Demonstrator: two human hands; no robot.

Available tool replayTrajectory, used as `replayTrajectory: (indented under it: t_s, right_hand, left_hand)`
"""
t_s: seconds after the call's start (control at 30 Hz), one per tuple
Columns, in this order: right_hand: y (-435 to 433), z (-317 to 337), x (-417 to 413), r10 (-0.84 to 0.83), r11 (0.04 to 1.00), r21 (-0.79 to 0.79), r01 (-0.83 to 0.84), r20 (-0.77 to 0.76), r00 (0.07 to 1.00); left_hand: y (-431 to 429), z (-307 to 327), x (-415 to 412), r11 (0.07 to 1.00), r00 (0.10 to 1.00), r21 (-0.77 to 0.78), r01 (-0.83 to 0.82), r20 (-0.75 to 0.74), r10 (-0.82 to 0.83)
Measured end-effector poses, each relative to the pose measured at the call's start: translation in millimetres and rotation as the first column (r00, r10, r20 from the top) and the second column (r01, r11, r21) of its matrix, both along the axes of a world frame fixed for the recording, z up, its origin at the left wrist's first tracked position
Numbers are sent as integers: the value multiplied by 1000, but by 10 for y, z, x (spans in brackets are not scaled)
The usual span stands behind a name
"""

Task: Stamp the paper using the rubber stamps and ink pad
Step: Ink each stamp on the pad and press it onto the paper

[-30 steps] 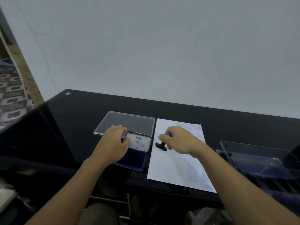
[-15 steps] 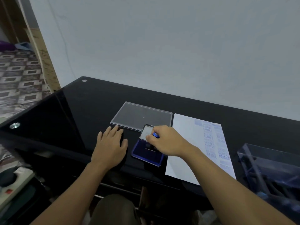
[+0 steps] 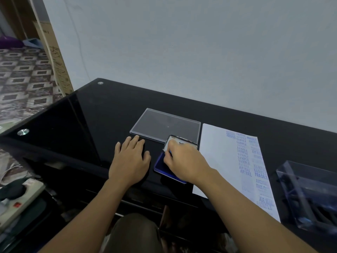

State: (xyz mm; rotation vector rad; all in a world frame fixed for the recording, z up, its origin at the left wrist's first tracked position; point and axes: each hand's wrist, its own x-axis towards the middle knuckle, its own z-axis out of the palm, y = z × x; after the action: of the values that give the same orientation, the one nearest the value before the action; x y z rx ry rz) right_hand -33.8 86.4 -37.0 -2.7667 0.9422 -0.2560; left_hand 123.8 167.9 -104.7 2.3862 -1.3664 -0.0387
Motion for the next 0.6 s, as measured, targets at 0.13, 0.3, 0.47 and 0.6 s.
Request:
replayTrajectory:
  t_s: [0.13,0.3,0.47,0.6]
  right_hand:
    - [50,-124,24,-3,995,-102,6,34,999]
    - [62,-167,31,-19,993,-112,26,63,998]
    - [55,-165,52,-40,994,-95,46,63,997]
    - [76,-138,46,-39,994,-102,44,50,998]
  left_hand:
    - [-1,-6,8,1000,1000,6,-2,10,2]
    - [-3,-4,-5,1000,1000,-2,-1,20,1]
    - [-7,-4,-15,1000,1000,-3,-2,15,3]
    - [-5,4,-26,1000,1000,-1,-4,21,4]
